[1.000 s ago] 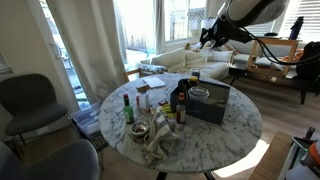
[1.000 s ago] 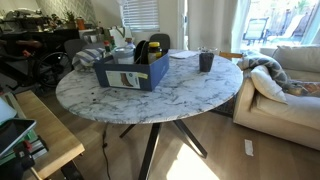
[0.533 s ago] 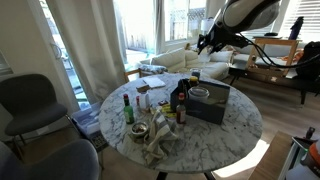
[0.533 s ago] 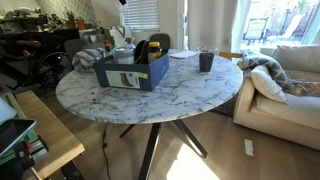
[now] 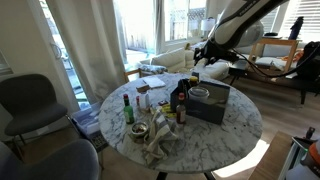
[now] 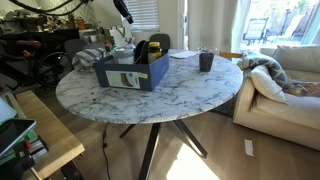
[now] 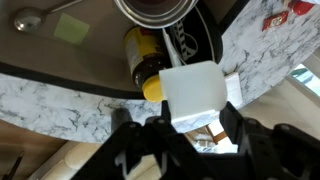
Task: Put the transparent measuring cup in the silver cup
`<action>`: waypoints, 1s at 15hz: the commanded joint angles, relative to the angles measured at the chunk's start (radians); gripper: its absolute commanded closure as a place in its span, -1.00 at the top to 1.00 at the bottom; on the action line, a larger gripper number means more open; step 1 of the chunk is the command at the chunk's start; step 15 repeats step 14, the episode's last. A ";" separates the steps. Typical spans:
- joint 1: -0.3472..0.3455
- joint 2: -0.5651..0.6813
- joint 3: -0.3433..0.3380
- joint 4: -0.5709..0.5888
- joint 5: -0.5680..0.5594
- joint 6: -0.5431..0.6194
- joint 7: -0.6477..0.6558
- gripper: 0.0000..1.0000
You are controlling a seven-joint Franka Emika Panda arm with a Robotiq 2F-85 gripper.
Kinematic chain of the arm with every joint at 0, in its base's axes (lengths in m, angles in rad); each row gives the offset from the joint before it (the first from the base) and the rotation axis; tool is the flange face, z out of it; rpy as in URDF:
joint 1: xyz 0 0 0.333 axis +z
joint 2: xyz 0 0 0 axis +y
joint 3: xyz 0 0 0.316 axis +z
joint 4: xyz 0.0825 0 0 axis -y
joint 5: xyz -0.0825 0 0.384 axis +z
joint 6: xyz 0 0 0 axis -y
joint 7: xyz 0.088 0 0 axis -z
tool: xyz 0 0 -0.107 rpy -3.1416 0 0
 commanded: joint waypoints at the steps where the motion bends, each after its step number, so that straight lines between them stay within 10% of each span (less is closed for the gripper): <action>1: 0.067 0.088 -0.018 0.015 0.086 -0.002 -0.027 -0.46; 5: 0.080 0.128 -0.012 0.012 0.095 0.003 -0.018 -0.46; 6: 0.081 0.135 -0.013 0.014 0.098 -0.001 -0.014 0.54; 10: 0.121 0.121 -0.052 0.008 0.113 -0.013 -0.027 0.97; 12: 0.182 0.081 -0.055 0.003 0.282 -0.028 -0.204 1.00; 15: 0.170 0.112 -0.067 0.008 0.207 0.003 -0.134 1.00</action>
